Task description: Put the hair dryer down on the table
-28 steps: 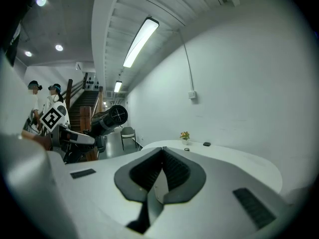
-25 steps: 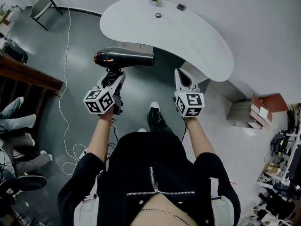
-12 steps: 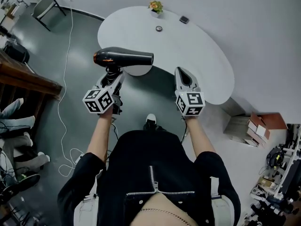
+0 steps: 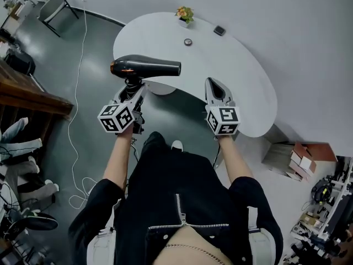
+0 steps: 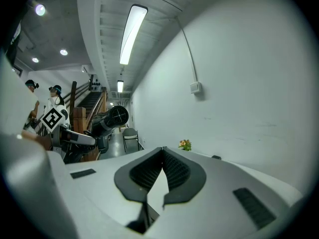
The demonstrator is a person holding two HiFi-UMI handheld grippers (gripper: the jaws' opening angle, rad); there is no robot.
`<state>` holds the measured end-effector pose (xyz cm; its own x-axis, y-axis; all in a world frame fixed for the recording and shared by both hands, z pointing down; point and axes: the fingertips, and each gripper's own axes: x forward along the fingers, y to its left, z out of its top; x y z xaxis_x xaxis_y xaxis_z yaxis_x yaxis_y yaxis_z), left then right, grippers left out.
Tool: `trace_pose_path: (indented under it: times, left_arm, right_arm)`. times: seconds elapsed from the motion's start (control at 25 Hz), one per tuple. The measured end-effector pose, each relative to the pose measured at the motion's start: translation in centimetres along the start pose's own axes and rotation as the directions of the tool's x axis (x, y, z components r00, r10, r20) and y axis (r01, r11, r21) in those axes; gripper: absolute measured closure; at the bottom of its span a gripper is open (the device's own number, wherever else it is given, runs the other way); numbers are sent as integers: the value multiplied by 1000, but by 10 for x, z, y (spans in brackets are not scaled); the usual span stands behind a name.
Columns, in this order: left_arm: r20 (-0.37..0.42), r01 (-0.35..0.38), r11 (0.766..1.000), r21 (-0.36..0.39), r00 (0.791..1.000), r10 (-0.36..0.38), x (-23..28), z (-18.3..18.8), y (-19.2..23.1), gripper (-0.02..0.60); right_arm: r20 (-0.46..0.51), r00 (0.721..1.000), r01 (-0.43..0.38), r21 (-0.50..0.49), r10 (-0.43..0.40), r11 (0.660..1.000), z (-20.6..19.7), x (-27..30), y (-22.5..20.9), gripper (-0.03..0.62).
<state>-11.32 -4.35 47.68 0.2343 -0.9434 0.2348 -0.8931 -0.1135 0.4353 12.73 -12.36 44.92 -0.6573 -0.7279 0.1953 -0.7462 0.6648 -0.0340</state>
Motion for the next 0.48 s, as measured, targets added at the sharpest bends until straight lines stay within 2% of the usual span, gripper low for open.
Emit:
trace_pose_path:
  times: [0.24, 0.48]
  left_arm:
    - [-12, 29, 1000, -6, 1000, -29, 51, 24, 32, 319]
    - [-58, 87, 996, 20, 995, -86, 115, 67, 79, 319]
  right_arm:
    - [-9, 1000, 27, -3, -27, 1000, 10, 54, -15, 597]
    - [-1, 996, 88, 1, -88, 996, 37, 127, -24, 597]
